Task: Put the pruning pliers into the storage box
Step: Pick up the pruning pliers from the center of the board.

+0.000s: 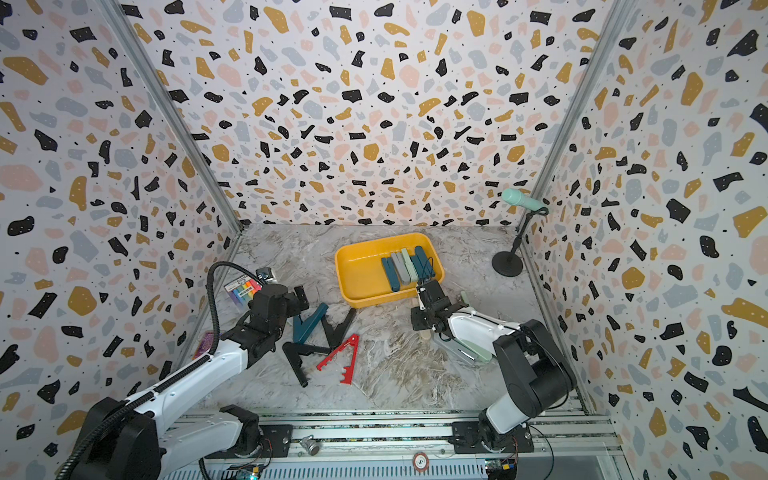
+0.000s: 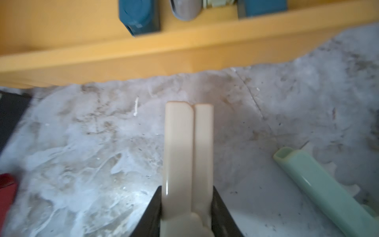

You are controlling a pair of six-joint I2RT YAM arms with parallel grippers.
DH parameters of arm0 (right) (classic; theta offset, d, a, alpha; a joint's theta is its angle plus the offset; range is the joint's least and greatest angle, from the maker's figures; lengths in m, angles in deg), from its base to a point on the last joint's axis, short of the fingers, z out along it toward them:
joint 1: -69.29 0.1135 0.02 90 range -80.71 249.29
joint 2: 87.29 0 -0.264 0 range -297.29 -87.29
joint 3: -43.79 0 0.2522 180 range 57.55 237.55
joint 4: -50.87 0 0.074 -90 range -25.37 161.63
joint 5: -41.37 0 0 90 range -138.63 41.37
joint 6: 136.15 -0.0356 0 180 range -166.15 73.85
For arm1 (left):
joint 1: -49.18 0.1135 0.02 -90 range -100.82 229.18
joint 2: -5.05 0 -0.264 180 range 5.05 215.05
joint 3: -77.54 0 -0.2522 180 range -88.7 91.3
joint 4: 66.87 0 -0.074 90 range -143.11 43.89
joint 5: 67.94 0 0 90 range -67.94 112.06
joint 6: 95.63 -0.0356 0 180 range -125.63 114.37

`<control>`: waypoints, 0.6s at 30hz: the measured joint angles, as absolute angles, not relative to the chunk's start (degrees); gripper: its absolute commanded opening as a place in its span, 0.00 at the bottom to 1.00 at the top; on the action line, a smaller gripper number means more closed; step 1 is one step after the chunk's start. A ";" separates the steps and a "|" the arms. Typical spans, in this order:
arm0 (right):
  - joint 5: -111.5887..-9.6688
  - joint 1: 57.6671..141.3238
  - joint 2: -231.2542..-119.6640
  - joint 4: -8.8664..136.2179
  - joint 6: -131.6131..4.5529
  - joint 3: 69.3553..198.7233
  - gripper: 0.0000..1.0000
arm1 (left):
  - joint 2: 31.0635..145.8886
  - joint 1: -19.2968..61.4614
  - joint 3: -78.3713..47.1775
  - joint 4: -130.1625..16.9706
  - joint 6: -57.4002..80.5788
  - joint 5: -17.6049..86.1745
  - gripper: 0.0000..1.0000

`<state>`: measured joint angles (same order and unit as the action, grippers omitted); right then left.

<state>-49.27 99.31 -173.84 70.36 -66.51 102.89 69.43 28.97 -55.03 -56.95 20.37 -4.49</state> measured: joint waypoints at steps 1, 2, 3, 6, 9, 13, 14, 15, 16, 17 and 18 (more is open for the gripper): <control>-49.49 99.31 -172.33 70.25 -66.48 102.89 0.09 | 69.45 29.39 -55.03 -56.95 20.52 -4.05 1.00; -49.73 99.31 -170.78 70.23 -66.48 102.91 0.09 | 69.45 29.81 -55.03 -56.95 20.61 -3.64 1.00; -49.95 99.29 -169.51 70.21 -66.46 103.02 0.09 | 69.47 30.20 -55.03 -56.95 20.74 -3.31 1.00; -50.63 99.16 -167.13 70.25 -66.35 104.79 0.10 | 69.47 31.20 -55.38 -56.97 20.98 -2.33 1.00; -51.44 99.05 -168.07 69.86 -66.16 109.36 0.10 | 69.49 31.55 -55.93 -56.95 21.00 -2.00 0.99; -53.14 98.99 -175.24 68.00 -66.02 119.79 0.10 | 69.89 31.55 -56.10 -56.45 21.05 -1.39 1.00; -53.34 98.99 -177.84 67.30 -65.96 122.65 0.10 | 70.02 31.55 -56.10 -56.29 21.09 -1.19 0.99; -53.49 98.99 -180.15 67.11 -65.85 125.01 0.11 | 70.15 31.55 -56.10 -56.12 21.15 -0.99 0.99; -53.62 99.03 -183.26 66.91 -65.70 128.27 0.11 | 70.28 31.55 -56.12 -56.05 21.22 -0.88 0.99; -53.71 99.12 -186.27 66.93 -65.48 131.33 0.12 | 70.39 31.55 -56.12 -56.01 21.31 -0.82 0.99; -53.76 99.18 -188.74 67.02 -65.26 133.73 0.15 | 70.43 31.55 -56.12 -55.94 21.42 -0.77 0.99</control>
